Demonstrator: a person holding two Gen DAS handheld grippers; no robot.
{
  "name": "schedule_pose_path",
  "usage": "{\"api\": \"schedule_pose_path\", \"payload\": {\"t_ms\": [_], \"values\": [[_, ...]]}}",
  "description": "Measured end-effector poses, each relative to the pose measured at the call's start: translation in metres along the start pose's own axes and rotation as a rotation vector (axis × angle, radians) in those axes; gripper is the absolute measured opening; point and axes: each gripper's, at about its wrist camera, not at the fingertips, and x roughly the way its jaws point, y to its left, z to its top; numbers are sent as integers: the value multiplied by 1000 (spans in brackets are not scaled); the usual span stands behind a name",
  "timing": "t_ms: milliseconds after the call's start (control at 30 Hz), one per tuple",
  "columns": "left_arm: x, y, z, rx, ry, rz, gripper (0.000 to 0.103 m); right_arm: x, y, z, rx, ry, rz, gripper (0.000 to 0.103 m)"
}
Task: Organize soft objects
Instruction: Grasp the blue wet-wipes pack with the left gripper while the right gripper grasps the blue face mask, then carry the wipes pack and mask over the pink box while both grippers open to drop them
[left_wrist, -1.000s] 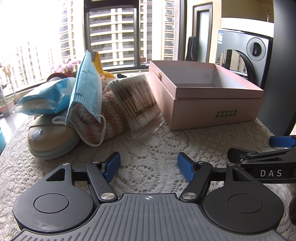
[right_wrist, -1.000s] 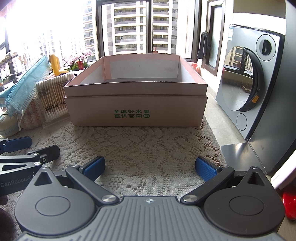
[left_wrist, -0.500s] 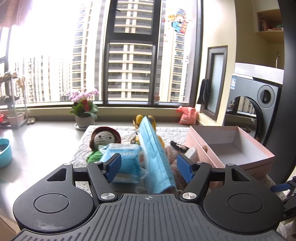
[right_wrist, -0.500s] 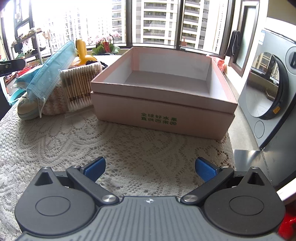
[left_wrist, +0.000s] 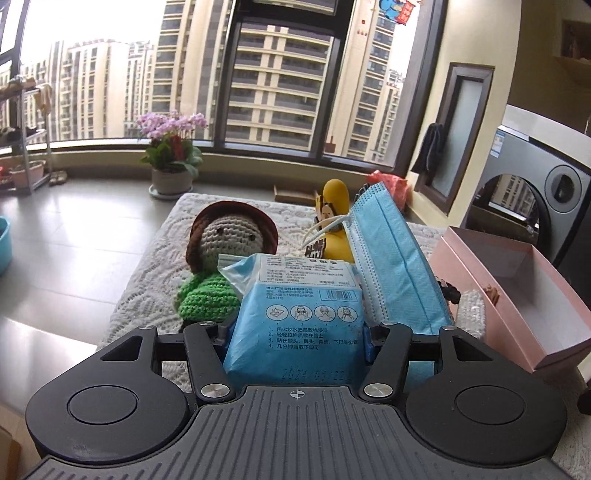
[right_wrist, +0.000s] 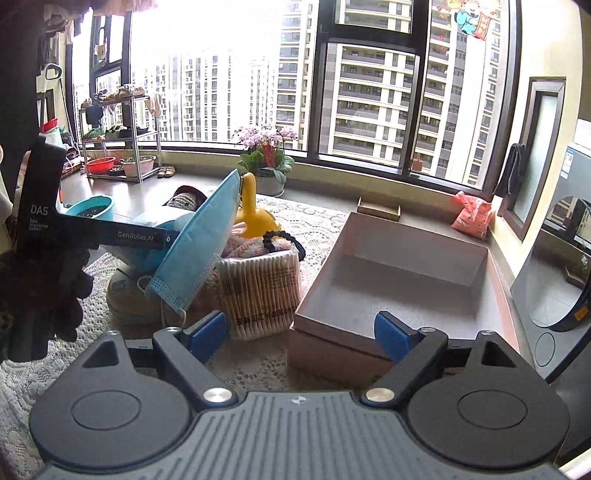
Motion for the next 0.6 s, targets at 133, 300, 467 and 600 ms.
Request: {"api": "schedule_pose_path", "payload": {"t_ms": [133,300,467,600], "values": [[-30,10,-13,-27,-64,-85,61,31,22,37,1,-11,79,79],[-75,19,-31,-19,-102,-94,61,90,51,65,12,28,108,77],[-103,34,-45,-57,-110,-123,61,121,71,61,-98,135,115,33],[-107,42,-52,-83,-85,-120,61,96,79,52,-118,210,219,5]]}}
